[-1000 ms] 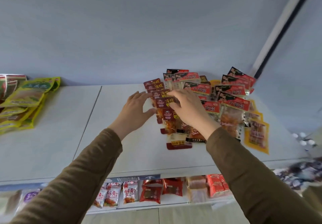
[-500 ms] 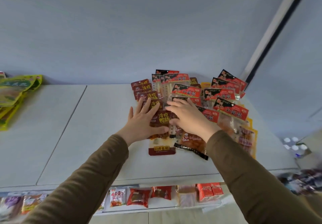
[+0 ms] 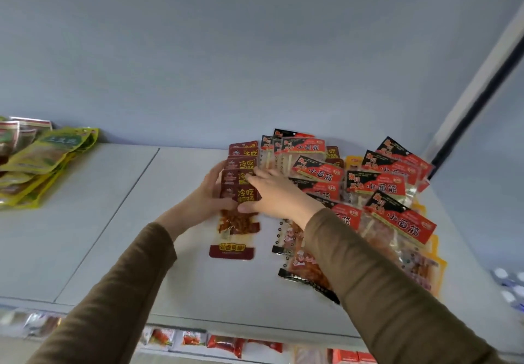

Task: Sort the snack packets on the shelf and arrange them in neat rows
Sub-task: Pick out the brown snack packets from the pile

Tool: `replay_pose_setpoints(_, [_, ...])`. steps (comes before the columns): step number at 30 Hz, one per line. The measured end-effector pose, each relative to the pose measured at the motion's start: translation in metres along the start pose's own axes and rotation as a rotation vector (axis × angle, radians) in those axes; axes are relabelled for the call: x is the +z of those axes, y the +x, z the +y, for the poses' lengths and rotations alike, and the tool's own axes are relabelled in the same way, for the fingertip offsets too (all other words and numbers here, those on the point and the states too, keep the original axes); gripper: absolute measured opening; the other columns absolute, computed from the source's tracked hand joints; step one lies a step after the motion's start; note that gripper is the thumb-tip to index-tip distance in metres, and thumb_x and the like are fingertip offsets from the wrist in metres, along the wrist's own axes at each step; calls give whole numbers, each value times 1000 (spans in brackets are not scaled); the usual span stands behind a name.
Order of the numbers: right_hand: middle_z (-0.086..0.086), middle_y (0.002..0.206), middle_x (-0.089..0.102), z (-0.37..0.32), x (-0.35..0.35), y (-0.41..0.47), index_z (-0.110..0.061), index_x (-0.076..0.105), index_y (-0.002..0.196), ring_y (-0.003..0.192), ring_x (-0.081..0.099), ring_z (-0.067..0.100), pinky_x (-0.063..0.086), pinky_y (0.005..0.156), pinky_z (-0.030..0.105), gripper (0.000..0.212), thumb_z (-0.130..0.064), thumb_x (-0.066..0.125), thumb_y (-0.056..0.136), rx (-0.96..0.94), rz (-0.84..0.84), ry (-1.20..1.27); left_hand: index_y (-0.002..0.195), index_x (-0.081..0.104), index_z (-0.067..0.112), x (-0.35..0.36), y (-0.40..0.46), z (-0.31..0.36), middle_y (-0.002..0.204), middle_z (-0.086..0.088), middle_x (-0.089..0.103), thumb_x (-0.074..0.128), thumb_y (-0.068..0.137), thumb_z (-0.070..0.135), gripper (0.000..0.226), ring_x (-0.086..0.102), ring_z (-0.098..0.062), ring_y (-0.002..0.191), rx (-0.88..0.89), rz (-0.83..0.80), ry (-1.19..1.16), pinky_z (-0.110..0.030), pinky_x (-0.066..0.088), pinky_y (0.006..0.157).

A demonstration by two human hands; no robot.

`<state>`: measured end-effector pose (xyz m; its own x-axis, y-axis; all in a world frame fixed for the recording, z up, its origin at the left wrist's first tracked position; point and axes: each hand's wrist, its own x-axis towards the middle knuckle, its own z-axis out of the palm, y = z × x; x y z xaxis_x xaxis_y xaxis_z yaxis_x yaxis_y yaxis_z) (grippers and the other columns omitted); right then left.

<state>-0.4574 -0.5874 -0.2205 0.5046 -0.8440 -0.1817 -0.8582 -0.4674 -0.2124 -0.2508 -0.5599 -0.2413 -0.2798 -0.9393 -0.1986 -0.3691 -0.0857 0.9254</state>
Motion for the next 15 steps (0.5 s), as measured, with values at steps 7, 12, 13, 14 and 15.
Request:
replay_pose_setpoints(7, [14,168,10,2,21,-2,-13,15,160,155,9,32,6,124,53,107,-77,53,83,-29,192,-103,156,39,20,-6,40,37,167,-15,26,54,106,21,52,28,-31,153,-193,321,-91,-37,33,117])
replay_pose_setpoints(12, [11,169,0,4,27,1,-24,-4,162,156,1,30,1,124,49,105,-68,56,88,38,160,-4,148,31,1,-1,68,63,130,-26,61,66,97,3,62,65,-37,116,-307,310,-412,-49,55,97])
replay_pose_setpoints(13, [11,169,-1,4,27,1,-25,-5,162,156,0,31,1,124,48,104,-66,57,90,33,152,16,134,45,-1,-2,71,63,131,-26,63,65,97,3,43,65,-37,118,-329,308,-355,-49,53,102])
replay_pose_setpoints(14, [10,170,-3,4,26,2,-25,-5,162,156,-1,31,1,124,48,102,-64,58,91,29,146,44,125,53,-1,-3,72,64,131,-23,65,65,98,5,31,64,-36,120,-349,290,-321,-49,51,106])
replay_pose_setpoints(15, [8,170,-3,4,26,1,-25,-5,162,156,-3,30,1,124,48,102,-61,59,91,31,146,80,126,56,1,-4,72,62,130,-19,66,66,98,9,31,64,-34,121,-347,265,-310,-47,51,107])
